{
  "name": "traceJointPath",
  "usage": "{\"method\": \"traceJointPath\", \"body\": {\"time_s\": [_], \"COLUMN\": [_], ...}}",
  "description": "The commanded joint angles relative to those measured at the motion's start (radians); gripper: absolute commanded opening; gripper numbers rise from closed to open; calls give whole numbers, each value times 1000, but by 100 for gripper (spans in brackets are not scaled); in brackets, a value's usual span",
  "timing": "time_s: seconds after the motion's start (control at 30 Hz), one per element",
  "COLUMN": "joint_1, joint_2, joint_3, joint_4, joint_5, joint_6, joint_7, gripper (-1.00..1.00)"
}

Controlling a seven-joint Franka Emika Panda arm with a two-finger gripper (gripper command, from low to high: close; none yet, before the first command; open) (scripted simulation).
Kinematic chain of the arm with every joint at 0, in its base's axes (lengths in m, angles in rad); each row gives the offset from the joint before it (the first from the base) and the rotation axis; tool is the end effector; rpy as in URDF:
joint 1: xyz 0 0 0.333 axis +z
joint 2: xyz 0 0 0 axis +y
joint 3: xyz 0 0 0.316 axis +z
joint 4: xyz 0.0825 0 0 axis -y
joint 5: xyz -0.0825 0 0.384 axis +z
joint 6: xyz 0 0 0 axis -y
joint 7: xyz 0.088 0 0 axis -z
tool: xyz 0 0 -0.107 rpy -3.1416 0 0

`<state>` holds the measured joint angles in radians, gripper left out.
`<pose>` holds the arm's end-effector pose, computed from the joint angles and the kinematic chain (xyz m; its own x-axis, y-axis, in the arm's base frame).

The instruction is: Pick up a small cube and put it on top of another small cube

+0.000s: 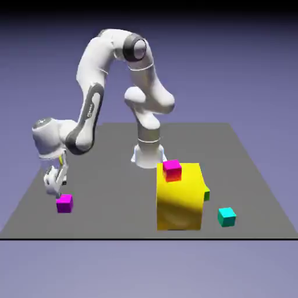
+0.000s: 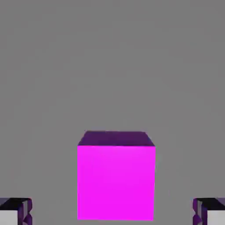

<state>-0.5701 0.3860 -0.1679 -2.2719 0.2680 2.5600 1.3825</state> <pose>0.3833 -0.3582 0.1809 -0.6970 -0.7127 -0.0796 -0.7171 0.6925 0.0792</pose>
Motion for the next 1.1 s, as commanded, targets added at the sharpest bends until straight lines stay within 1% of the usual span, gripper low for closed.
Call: {"method": "traceJointPath", "body": {"time_s": [0.0, 0.1, 0.13, 0.17, 0.33, 0.53, 0.93, 1.03, 1.07], "joint_1": [-8, -29, -29, -29, 21, 237, 672, 748, 738], "joint_2": [36, 129, 129, 129, -50, -98, -102, -78, -54], "joint_3": [13, 48, 48, 48, -29, 57, 402, 510, 546], "joint_4": [5, 17, 17, 17, 10, 108, 229, 229, 207], "joint_5": [15, 54, 54, 54, -6, -83, -348, -425, -448], "joint_6": [31, 111, 111, 111, -43, -141, -282, -292, -274], "joint_7": [-11, -40, -40, -40, -6, -187, -497, -536, -515], "gripper": [0, 0, -100, -100, -100, -100, -100, -100, -100]}}
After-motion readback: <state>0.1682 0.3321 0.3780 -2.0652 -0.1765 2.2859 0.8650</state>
